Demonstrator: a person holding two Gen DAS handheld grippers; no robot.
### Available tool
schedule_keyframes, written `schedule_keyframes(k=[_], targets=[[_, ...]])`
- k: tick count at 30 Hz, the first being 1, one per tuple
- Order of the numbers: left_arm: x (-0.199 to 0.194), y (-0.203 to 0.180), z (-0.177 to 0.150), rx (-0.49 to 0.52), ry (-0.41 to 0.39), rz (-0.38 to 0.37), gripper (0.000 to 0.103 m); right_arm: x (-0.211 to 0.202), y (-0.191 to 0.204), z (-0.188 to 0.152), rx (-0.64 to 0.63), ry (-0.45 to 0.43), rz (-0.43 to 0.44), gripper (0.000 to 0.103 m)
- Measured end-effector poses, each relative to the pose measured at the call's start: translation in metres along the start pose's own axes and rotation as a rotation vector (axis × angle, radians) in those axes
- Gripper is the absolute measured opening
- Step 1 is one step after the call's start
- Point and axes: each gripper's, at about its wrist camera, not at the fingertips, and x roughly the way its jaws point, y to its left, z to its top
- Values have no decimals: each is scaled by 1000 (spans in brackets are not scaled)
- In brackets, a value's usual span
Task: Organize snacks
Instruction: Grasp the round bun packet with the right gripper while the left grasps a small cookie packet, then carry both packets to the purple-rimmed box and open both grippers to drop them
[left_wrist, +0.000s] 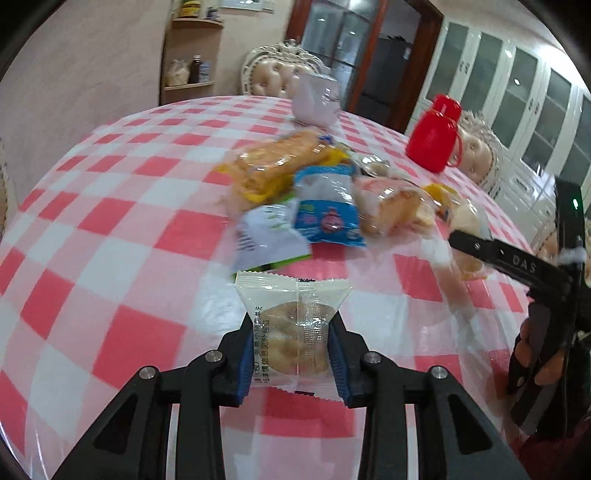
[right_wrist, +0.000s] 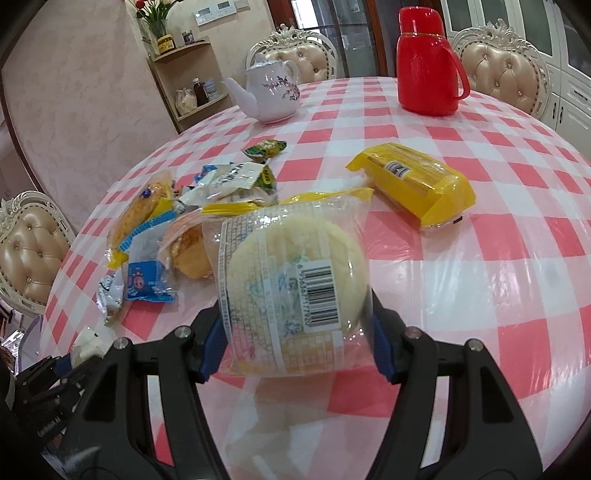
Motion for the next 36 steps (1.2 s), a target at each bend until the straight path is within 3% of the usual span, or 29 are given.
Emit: schedule_keyframes(k=[9, 20, 24, 36], targets=[[-13, 29, -3, -30, -39, -20, 37, -20, 36, -21, -36, -46, 24, 68], [-34, 65, -12, -44, -68, 5, 37, -30, 101, -46, -133, -71, 131, 68], [-47, 84, -20, -40, -73, 49, 37, -23, 126, -56, -147, -35, 193, 68], [-102, 173, -46, -193, -77, 181, 37, -9, 224, -86, -277, 35, 360, 68]])
